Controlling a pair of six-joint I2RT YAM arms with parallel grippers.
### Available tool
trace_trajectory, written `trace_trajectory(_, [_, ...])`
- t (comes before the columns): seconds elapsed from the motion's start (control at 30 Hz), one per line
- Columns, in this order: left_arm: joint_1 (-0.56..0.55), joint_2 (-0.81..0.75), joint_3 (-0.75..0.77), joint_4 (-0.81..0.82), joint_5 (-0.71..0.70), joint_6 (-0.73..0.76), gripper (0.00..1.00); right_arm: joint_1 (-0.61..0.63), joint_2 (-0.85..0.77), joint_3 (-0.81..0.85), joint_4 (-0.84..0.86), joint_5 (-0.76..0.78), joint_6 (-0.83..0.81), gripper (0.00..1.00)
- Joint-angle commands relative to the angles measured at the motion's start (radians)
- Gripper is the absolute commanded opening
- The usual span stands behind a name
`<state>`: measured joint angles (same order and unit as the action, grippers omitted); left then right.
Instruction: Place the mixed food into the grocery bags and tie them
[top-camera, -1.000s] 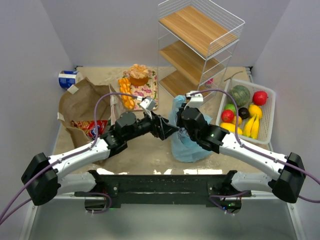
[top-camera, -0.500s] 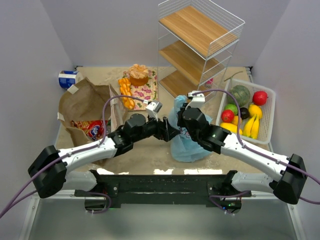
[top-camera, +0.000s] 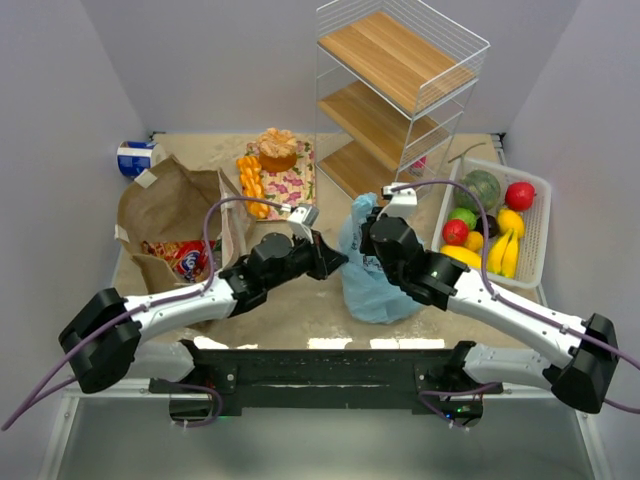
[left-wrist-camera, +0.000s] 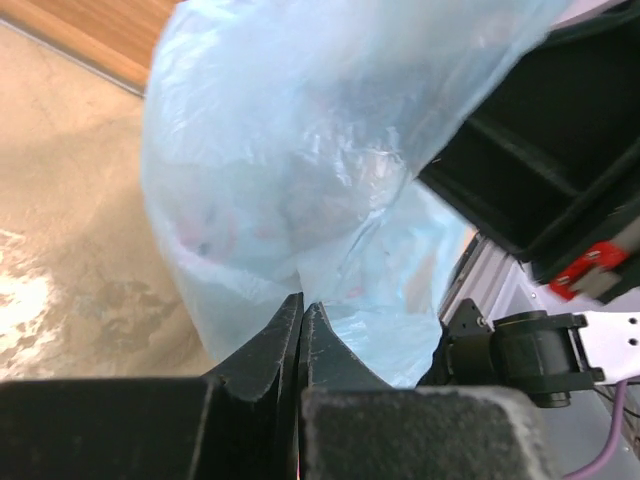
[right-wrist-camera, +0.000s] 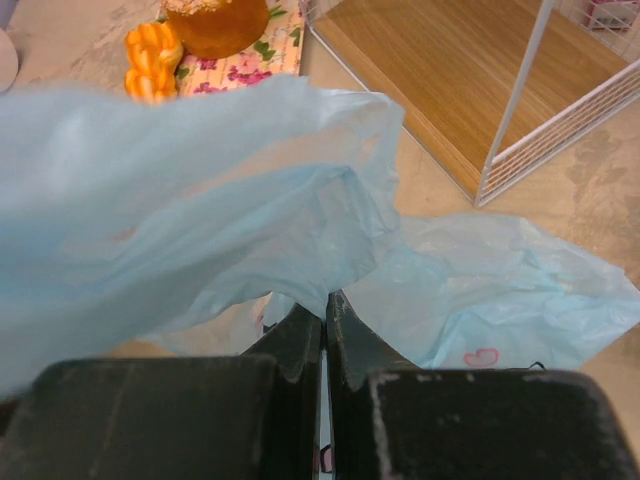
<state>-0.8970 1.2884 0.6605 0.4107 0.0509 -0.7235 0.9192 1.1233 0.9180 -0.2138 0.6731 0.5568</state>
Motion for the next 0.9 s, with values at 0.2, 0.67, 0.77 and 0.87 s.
trace_trajectory(0.2, [0.039, -0.191, -0.097, -0.137, -0.164, 0.013, 0.00, -0.098, -0.118, -0.028, -0.081, 0.126, -0.067, 0.00])
trace_trajectory(0.67, [0.205, -0.445, -0.153, -0.409, -0.054, 0.185, 0.01, -0.232, -0.128, 0.079, -0.073, -0.309, -0.435, 0.00])
trace_trajectory(0.77, [0.195, -0.374, -0.063, -0.509, 0.078, 0.293, 0.52, -0.232, -0.086, 0.105, -0.062, -0.541, -0.488, 0.00])
trace_trajectory(0.87, [0.184, -0.365, 0.045, -0.573, 0.118, 0.408, 0.77, -0.233, -0.042, 0.137, -0.062, -0.667, -0.521, 0.00])
